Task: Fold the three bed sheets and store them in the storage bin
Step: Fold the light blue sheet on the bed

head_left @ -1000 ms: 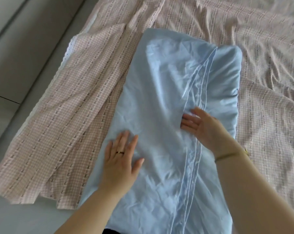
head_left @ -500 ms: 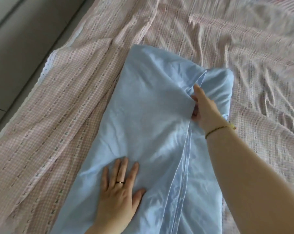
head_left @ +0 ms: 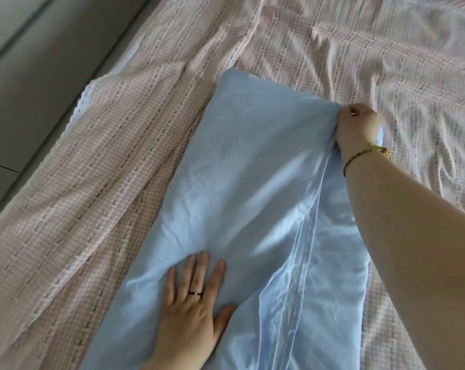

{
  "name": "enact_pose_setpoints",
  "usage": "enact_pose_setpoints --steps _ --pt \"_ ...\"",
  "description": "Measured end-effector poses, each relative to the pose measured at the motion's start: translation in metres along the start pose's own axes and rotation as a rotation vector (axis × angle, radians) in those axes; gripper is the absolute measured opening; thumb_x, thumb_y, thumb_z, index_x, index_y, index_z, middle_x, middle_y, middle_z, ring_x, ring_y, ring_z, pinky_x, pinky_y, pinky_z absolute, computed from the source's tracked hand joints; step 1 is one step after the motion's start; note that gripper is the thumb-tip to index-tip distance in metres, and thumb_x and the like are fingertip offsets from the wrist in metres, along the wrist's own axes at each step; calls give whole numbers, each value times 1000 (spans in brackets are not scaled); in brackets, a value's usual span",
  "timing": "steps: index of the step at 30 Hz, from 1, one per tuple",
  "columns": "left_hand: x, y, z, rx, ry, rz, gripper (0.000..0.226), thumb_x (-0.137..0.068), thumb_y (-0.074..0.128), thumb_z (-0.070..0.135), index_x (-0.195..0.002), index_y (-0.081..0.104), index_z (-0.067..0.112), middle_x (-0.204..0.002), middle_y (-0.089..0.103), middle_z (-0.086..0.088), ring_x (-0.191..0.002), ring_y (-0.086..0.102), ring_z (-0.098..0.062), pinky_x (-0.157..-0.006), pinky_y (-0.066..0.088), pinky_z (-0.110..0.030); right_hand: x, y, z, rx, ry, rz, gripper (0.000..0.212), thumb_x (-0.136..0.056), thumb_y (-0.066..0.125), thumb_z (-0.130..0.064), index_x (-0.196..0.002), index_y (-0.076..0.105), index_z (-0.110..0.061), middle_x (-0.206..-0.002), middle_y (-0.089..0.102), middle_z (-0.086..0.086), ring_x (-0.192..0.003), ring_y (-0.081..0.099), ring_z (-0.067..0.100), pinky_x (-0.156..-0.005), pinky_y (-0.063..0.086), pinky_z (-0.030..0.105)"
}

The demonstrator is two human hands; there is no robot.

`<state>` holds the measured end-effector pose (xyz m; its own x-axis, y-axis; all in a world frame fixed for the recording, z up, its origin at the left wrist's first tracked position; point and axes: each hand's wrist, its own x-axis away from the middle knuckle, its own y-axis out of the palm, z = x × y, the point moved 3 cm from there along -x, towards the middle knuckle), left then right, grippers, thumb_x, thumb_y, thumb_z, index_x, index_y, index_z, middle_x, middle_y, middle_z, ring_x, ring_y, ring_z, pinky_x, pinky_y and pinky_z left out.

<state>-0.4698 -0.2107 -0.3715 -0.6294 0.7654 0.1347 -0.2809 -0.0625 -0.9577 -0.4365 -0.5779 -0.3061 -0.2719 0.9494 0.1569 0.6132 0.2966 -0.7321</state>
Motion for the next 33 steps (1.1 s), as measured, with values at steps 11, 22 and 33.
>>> enact_pose_setpoints --steps 11,22,33 --pt "6 -13 -11 49 81 -11 52 -97 6 46 -125 42 20 -133 50 -12 -136 17 -18 -110 9 -33 184 38 75 673 -862 -250 61 -83 34 -56 -126 53 -17 -133 53 13 -127 40 28 -108 10 38" --pt "41 -41 -61 239 -217 70 72 -73 45 51 -127 44 4 -128 49 -31 -122 38 -37 -101 32 -49 279 -28 83 -213 84 42 16 -85 62 -23 -75 49 -23 -74 53 -12 -68 53 0 -66 42 21" --pt "91 -63 -85 704 -515 -221 106 -45 68 51 -137 37 9 -126 54 -13 -117 51 -30 -90 39 -37 405 -25 138 12 339 -259 34 -87 59 -24 -65 37 -12 -54 39 -3 -52 37 15 -51 29 30"
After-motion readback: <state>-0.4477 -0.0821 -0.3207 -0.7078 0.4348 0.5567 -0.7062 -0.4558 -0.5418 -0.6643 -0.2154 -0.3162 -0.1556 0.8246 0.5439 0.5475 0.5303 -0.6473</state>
